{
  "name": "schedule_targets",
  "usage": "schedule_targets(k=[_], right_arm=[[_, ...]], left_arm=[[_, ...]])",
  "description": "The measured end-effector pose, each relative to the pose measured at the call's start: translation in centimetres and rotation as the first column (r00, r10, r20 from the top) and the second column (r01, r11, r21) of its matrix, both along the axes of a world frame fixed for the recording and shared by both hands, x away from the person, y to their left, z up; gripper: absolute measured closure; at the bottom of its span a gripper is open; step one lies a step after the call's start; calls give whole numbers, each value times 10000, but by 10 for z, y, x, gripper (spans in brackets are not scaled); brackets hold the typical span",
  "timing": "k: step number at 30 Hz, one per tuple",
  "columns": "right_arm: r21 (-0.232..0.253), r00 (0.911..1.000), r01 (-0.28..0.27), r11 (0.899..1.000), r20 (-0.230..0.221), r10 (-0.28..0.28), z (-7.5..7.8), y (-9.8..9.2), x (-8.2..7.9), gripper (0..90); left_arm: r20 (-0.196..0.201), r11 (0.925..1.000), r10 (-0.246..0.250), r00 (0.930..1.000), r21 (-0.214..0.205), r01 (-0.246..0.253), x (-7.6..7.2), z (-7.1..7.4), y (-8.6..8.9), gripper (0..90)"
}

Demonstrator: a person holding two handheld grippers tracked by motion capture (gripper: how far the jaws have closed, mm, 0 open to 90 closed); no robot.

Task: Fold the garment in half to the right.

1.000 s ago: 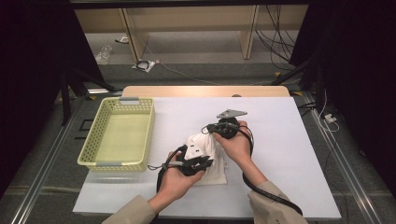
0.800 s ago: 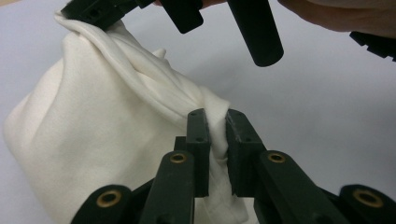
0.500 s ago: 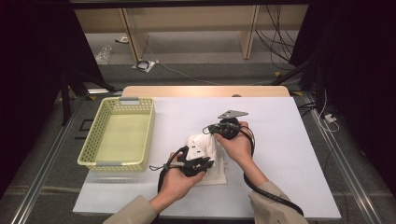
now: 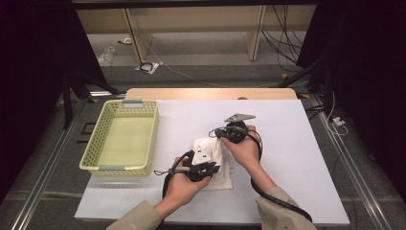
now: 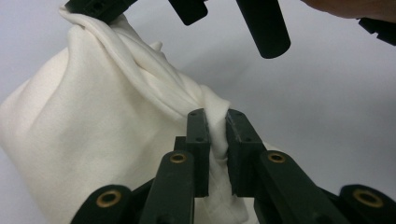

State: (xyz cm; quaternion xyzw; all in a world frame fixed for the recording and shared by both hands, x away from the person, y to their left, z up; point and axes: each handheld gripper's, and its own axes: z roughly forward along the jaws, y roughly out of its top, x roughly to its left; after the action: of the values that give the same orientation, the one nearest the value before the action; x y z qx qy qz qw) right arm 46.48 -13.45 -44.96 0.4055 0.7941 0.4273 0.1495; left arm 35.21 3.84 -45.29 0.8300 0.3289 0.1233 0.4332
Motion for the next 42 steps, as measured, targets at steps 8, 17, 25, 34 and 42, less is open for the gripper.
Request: schedule_targets(k=[8,17,25,34,42], right_arm=[[-60,9998,53,10000,-193,-54,-2,-2,0,869],[-150,9992,114,9998,-384,-120,-7,-5,2,865],[-256,9980,206,9995,-586,-221,-9,-9,2,862],[-217,9958,489,9986,-759,-505,-9,-18,3,837],[-276,9927,1076,9938,-520,-1089,3,-36,1,808]], left_arm=[[-51,10000,-62,10000,55,62,1,-3,-2,798],[-14,9997,-262,9997,-38,261,1,-6,-4,757],[257,9982,-390,9989,-443,401,-1,2,-3,592],[523,9980,79,9986,-627,-47,5,11,13,556],[326,9992,215,9992,-346,-204,10,3,20,642]])
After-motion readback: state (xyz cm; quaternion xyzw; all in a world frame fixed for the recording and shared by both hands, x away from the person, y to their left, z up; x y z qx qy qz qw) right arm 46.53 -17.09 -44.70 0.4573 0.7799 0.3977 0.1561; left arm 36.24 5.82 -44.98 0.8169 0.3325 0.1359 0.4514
